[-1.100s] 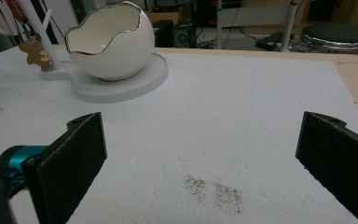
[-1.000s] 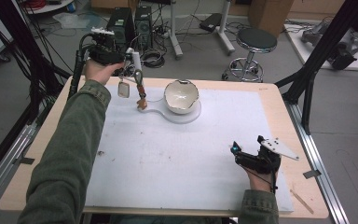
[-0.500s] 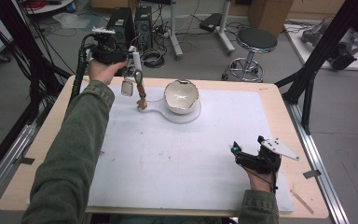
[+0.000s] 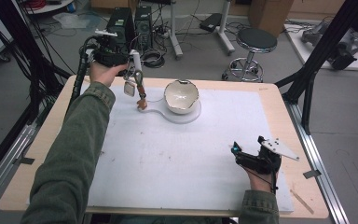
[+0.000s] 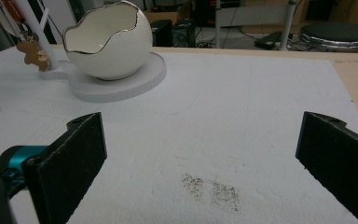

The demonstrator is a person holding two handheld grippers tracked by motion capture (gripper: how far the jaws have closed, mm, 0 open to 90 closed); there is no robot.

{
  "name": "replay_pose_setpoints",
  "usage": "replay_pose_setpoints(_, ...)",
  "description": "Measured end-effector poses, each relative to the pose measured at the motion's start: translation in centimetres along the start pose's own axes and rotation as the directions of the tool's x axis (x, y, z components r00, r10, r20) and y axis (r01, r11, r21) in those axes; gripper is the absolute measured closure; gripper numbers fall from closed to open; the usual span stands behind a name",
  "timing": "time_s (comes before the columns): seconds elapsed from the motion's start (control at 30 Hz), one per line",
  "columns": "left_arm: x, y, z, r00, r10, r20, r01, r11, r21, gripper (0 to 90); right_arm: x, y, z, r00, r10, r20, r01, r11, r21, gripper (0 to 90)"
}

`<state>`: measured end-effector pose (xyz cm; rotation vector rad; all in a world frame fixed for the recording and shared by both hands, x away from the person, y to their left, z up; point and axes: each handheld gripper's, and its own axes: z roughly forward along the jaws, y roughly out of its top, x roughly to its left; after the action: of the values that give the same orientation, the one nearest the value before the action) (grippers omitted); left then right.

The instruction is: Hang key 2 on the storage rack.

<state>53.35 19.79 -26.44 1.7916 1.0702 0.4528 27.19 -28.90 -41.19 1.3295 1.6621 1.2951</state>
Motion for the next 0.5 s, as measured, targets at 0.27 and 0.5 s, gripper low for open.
replay_pose_setpoints(0.27, 0.4, -0.3, -0.2, 0.9994, -0.031, -0.013, 0.031, 0.9995, 0.012, 62.9, 0.0, 0.0, 0.0, 1.0, 0.005, 0.0, -0.005, 1.0, 0.003, 0.5)
replay_pose_setpoints(0.5, 1.4, -1.0, -0.7, 0.9978, -0.066, -0.006, 0.066, 0.9967, 0.046, 42.7, 0.0, 0.0, 0.1, 1.0, 0.004, -0.004, -0.004, 1.0, 0.004, 0.5)
